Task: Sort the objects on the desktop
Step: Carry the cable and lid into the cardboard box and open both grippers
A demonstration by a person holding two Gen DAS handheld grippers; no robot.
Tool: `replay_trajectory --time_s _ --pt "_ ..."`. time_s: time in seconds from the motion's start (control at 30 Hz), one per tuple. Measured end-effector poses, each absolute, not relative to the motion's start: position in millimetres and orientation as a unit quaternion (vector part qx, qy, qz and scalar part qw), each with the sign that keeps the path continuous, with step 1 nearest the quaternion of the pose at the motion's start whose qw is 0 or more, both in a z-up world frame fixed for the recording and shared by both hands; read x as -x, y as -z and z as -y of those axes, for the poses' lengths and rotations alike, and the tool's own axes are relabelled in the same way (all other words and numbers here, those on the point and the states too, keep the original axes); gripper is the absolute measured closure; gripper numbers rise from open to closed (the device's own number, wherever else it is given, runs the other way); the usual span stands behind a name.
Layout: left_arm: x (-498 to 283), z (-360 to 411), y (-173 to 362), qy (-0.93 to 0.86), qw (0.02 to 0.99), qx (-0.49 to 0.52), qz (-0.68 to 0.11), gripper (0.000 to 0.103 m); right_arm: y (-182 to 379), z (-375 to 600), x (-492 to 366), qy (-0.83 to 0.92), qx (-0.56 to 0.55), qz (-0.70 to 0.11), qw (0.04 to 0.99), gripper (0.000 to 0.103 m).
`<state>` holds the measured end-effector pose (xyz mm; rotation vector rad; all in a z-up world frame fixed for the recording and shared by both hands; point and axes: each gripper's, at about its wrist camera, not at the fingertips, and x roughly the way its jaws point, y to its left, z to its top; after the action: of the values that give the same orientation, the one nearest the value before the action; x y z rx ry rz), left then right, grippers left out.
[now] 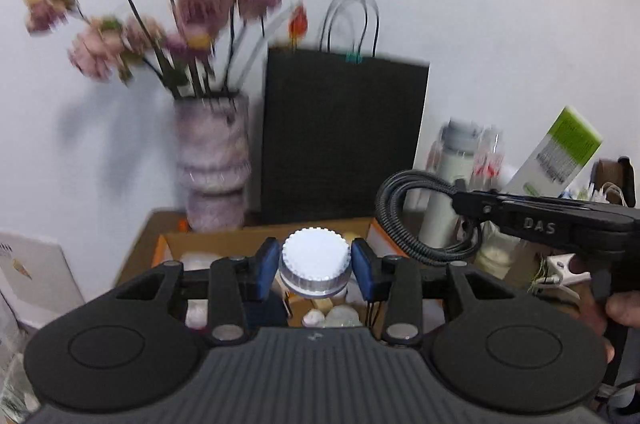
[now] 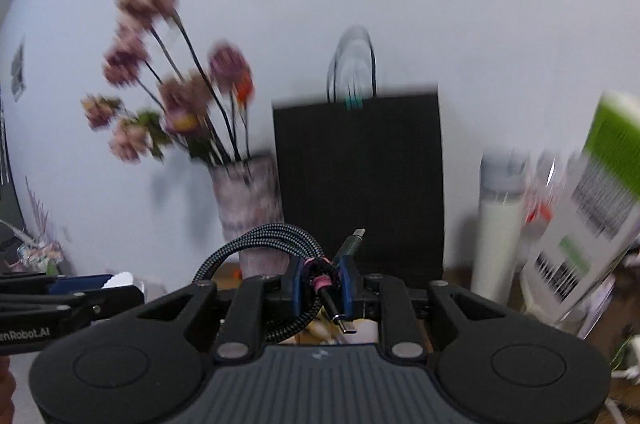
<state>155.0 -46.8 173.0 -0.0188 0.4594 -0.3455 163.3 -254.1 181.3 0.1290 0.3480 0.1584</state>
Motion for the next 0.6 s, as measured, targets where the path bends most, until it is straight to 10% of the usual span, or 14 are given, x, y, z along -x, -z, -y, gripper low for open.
replay_trajectory --time_s 0.6 --pt "-244 69 -56 0.119 0.908 -0.052 -0.398 0.062 -44 198 -266 0.002 0.144 -0.411 0.900 0.090"
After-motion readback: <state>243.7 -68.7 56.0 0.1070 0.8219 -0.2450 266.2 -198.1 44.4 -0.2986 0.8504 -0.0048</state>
